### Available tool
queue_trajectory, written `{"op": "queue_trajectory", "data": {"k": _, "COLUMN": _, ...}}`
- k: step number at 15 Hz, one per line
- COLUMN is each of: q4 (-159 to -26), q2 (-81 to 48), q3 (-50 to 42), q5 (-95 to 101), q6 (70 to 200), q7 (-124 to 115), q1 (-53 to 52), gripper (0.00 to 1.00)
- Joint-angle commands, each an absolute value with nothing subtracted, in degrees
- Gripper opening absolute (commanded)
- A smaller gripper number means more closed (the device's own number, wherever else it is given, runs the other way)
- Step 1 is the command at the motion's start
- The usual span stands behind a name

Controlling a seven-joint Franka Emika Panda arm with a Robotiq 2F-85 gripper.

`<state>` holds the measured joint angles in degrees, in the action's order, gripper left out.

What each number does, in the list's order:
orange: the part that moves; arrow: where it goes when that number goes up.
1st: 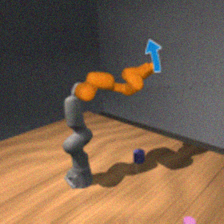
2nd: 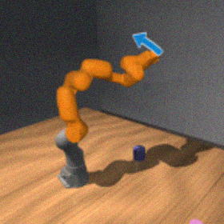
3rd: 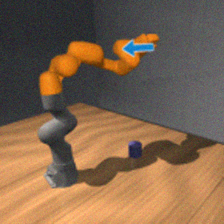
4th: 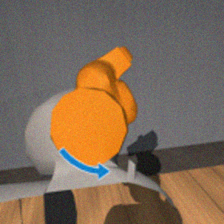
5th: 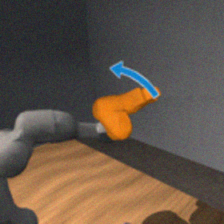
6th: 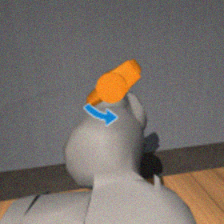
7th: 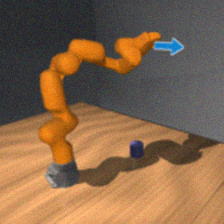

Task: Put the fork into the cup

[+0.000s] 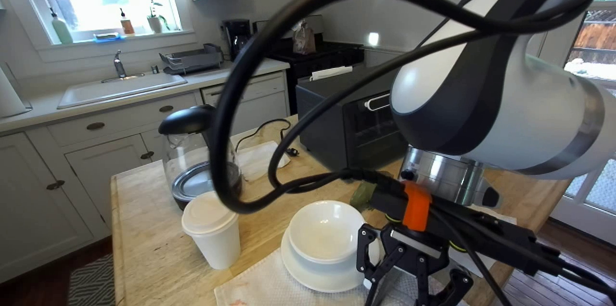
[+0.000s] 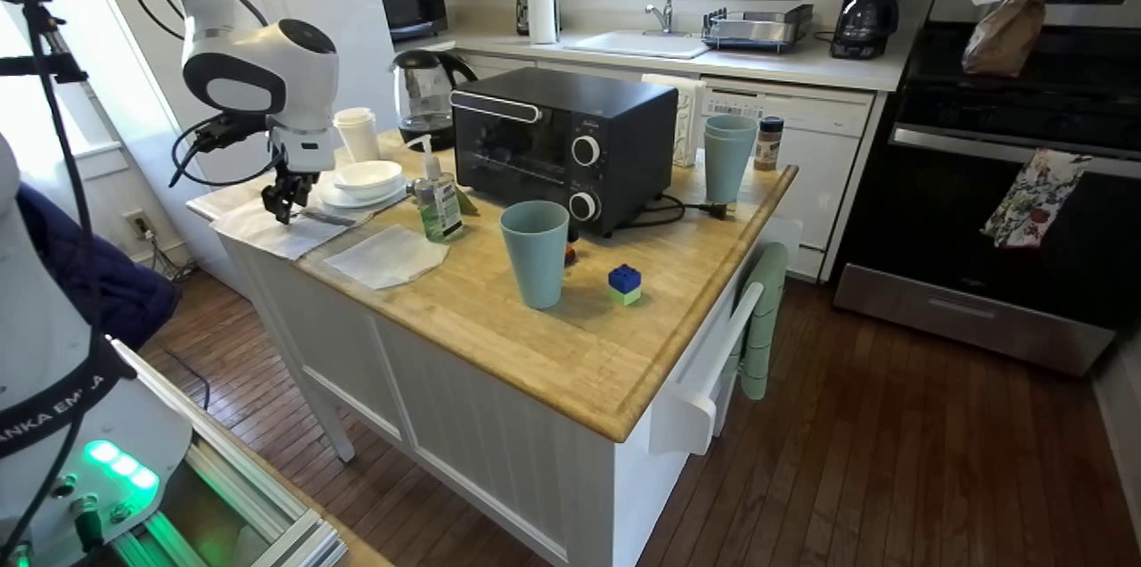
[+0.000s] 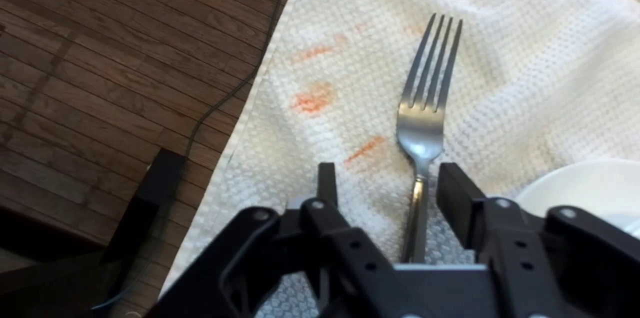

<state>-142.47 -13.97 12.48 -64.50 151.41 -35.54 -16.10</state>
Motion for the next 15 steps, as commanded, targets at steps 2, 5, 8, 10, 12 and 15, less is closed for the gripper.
{"op": "queue_trajectory", "data": {"k": 2, "q4": -141.12, "q2": -15.12, "q3": 12.39, "q5": -65.24, "q6": 152.77, "q7": -35.28, "q1": -16.35, "gripper": 0.33}}
{"op": "queue_trajectory", "data": {"k": 5, "q4": -140.86, "q2": -15.25, "q3": 12.37, "q5": -65.26, "q6": 152.8, "q7": -35.13, "q1": -16.27, "gripper": 0.15}}
{"op": "queue_trajectory", "data": {"k": 8, "q4": -140.27, "q2": -15.33, "q3": 12.43, "q5": -65.6, "q6": 152.98, "q7": -34.76, "q1": -16.19, "gripper": 0.51}}
{"op": "queue_trajectory", "data": {"k": 10, "q4": -139.75, "q2": -15.91, "q3": 12.45, "q5": -65.62, "q6": 153.62, "q7": -34.46, "q1": -16.27, "gripper": 0.64}}
{"op": "queue_trajectory", "data": {"k": 12, "q4": -139.13, "q2": -16.5, "q3": 12.48, "q5": -65.79, "q6": 154.01, "q7": -34.08, "q1": -16.23, "gripper": 0.79}}
{"op": "queue_trajectory", "data": {"k": 15, "q4": -138.24, "q2": -17.43, "q3": 12.54, "q5": -66.28, "q6": 154.42, "q7": -33.27, "q1": -16.14, "gripper": 0.78}}
